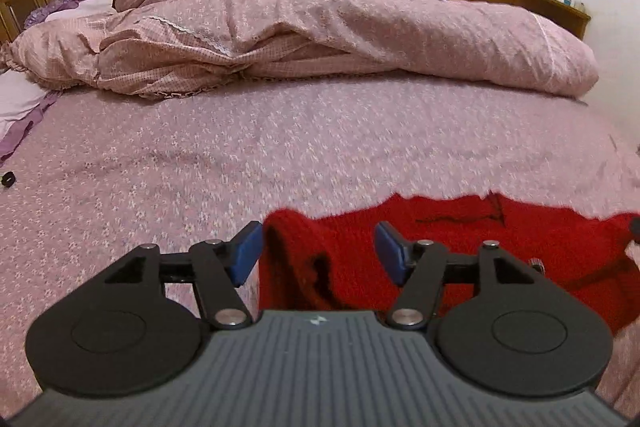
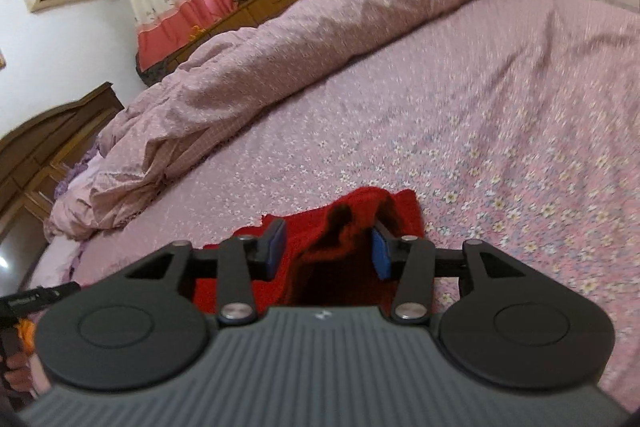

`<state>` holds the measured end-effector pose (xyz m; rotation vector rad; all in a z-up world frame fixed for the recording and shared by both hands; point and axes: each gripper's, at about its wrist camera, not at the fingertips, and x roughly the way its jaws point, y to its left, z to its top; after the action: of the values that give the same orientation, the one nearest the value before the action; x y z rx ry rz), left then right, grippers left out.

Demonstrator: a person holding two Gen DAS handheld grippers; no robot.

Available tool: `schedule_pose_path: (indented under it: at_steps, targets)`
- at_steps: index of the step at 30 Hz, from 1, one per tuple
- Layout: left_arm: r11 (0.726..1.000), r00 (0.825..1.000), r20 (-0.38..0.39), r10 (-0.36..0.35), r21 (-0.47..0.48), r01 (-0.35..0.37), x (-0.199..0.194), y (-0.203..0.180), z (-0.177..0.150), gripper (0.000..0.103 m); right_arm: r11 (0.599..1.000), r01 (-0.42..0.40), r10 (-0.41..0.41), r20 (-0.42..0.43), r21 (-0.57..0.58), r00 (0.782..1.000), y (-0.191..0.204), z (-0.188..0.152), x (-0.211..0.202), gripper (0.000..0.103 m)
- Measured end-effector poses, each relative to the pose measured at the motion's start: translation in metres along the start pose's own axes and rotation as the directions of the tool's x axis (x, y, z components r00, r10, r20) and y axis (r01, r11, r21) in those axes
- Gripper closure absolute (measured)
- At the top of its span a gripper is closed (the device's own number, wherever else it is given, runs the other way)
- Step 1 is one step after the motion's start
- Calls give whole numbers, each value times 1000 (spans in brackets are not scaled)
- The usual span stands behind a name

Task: Fold small clothes
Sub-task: 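Lift the hem with both tools and fold it over toward the collar, then open both tools and release the folded hem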

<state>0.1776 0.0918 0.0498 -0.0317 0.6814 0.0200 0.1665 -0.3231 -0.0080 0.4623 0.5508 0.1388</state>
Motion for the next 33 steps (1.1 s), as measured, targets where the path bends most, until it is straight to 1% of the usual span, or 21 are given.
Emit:
schedule_pose_path:
  at_steps: [5, 9, 10, 13, 14, 17, 20, 23, 28, 33]
  targets:
    - [999, 1000, -31, 2, 39, -1, -10, -10, -28, 35, 996, 11, -13, -17, -92, 1000, 10, -13, -15, 55]
    - [995, 999, -46, 20, 98, -16, -9, -19, -50, 36, 977, 16, -27, -50, -214, 998, 25, -31, -16, 55]
    - [993, 998, -59, 19, 117, -12, -6, -21, -55, 36, 971, 11, -27, -63, -237, 998, 28, -35, -16, 55]
    - [988, 995, -98, 23, 156, -7, 8, -27, -65, 36, 956, -8, -36, -145, -294, 989, 34, -45, -2, 56]
    - [986, 995, -98, 30, 169, -13, 13, -28, -68, 36, 948, -5, -47, -156, -319, 987, 37, -48, 3, 56]
    - [979, 994, -88, 61, 199, -42, 29, -33, -70, 36, 922, 7, -70, -150, -386, 986, 47, -49, 14, 56]
    - [981, 996, -65, 60, 189, -46, 40, -35, -63, 36, 917, 18, -77, -133, -399, 988, 52, -44, 23, 57]
    - [986, 998, -22, 56, 156, -52, 46, -33, -48, 36, 917, 32, -83, -112, -397, 990, 53, -34, 33, 58]
    - [992, 996, 62, 68, 103, -74, 52, -31, -15, 36, 932, 58, -82, -52, -358, 995, 52, -17, 48, 58]
    - [993, 991, 104, 87, 70, -94, 50, -30, 14, 36, 951, 60, -68, -17, -305, 998, 52, 1, 61, 58]
